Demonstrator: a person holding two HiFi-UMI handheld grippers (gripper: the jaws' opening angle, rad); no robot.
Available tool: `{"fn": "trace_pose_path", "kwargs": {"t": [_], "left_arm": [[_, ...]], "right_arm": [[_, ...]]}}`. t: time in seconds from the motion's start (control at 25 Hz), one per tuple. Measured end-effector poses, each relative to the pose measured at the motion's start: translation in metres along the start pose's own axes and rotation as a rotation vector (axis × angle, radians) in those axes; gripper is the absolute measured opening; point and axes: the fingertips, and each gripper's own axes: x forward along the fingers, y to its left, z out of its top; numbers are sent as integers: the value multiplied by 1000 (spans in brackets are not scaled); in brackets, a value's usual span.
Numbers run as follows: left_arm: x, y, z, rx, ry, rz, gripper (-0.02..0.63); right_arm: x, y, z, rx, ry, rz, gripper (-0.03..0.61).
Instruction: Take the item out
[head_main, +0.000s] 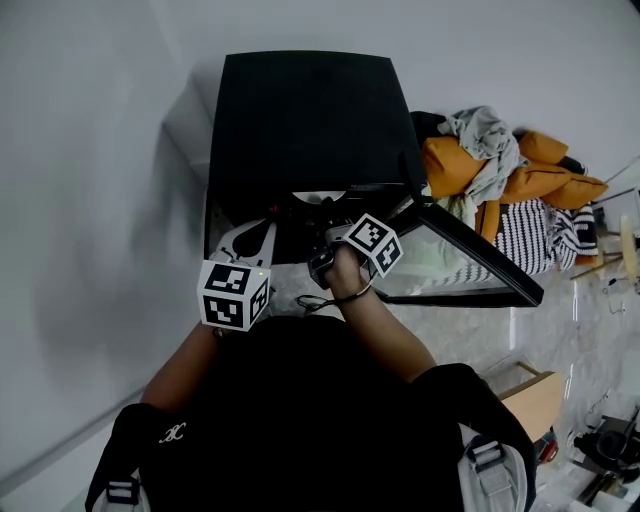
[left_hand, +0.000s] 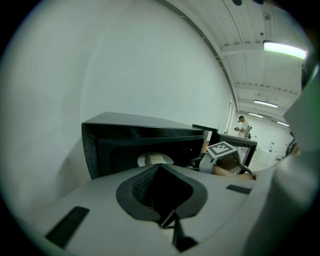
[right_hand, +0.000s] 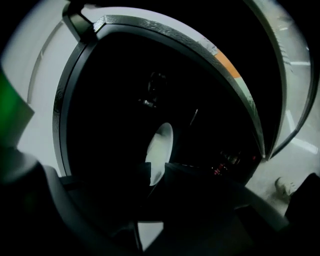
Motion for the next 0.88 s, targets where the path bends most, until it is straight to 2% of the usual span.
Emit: {"fn": "trace_pose_path", "kwargs": {"t": [0.12,0.24,0.52,0.6,0.88], "left_arm": [[-3,4,0,-5,0,11,7],[-3,6,-2,-8,4,15,8],[-3,7,-1,-5,9,14,7],[-3,7,-1,-6,10,13,8],[8,9,-7,3,42,12,8]], "right_arm": [[-2,-4,-1,80,-3,1,91],[2,-8,1,112,-9,-2,92],[11,-11,-2,135,21,-29,91],[11,-9,-3,126,27,-29,46],[5,-7,-6,166,48,-3,32]]}}
